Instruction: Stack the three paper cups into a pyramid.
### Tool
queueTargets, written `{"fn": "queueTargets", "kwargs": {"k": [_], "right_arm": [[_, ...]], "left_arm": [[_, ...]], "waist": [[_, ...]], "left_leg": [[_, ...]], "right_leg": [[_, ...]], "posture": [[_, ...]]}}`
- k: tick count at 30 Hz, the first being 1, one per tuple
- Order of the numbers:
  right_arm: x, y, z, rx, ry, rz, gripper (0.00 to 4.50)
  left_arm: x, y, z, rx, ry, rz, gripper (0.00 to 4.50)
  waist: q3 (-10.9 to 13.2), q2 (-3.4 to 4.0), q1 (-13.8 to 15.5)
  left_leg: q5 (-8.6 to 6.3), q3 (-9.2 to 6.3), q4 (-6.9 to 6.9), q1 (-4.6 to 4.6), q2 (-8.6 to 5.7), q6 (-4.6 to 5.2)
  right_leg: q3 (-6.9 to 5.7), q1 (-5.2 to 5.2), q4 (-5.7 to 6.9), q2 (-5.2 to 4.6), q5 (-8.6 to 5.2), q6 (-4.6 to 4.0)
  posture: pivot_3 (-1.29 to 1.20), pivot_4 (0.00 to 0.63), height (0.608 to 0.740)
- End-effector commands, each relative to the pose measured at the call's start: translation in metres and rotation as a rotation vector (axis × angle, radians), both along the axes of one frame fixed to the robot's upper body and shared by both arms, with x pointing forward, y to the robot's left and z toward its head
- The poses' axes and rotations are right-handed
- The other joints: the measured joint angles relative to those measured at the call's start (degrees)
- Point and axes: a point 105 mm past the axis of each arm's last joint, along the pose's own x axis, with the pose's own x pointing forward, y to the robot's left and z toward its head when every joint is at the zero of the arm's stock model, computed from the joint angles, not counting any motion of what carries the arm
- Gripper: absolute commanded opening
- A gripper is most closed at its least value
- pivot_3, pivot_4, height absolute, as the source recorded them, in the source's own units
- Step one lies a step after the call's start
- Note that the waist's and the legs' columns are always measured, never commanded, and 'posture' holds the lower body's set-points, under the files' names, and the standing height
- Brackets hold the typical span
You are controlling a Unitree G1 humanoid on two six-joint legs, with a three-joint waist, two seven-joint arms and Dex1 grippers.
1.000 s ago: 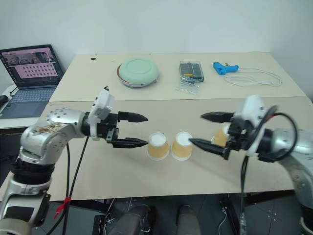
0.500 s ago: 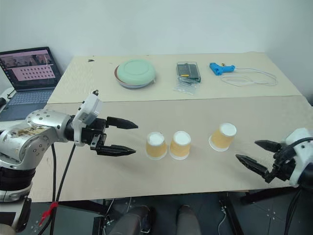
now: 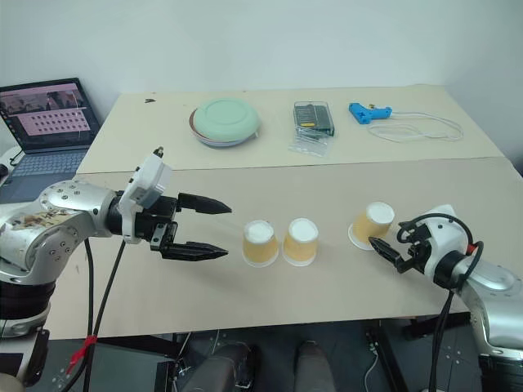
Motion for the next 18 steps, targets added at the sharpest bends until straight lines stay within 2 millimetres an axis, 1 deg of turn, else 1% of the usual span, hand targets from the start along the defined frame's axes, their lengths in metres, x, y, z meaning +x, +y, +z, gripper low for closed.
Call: {"fn": "queueTargets", "kwargs": {"k": [1, 4, 10, 13, 18], "right_arm": [[0.006, 0.005, 0.017, -0.006, -0.075, 0.019, 4.50], [0.014, 0.009, 0.024, 0.010, -0.093, 0.017, 4.50], [0.024, 0.028, 0.039, 0.075, -0.135, 0.060, 4.50], [0.028, 0.030, 0.039, 0.084, -0.133, 0.054, 4.50], [0.034, 0.025, 0.032, 0.085, -0.118, 0.021, 4.50]], "left_arm": [[0.000, 0.002, 0.009, -0.006, -0.055, 0.021, 4.47], [0.001, 0.002, 0.008, -0.006, -0.056, 0.028, 4.47], [0.001, 0.002, 0.010, -0.011, -0.057, 0.033, 4.47], [0.001, 0.001, 0.010, -0.013, -0.056, 0.035, 4.47], [0.001, 0.001, 0.010, -0.012, -0.064, 0.042, 4.47]], "waist": [[0.00, 0.00, -0.05], [0.00, 0.01, -0.16], [0.00, 0.00, -0.27], [0.00, 0.01, -0.18], [0.00, 0.01, -0.15]], "left_leg": [[0.00, 0.01, 0.00, -0.01, 0.00, 0.00], [0.00, 0.02, 0.00, 0.00, 0.00, -0.01], [0.04, 0.01, 0.00, 0.04, 0.04, -0.06], [0.04, 0.01, -0.01, 0.02, 0.02, -0.06], [0.04, 0.01, -0.01, 0.04, 0.02, -0.06]], "right_leg": [[0.01, -0.01, 0.00, 0.00, 0.01, -0.01], [0.01, 0.01, -0.01, 0.00, 0.00, 0.00], [0.03, -0.01, 0.02, 0.06, 0.02, -0.02], [0.03, -0.01, 0.00, 0.06, 0.06, -0.08], [0.03, 0.00, 0.00, 0.06, 0.06, -0.08]], "posture": [[0.00, 0.150, 0.733], [0.00, 0.150, 0.733], [0.00, 0.150, 0.733], [0.00, 0.150, 0.733], [0.00, 0.150, 0.733]]}}
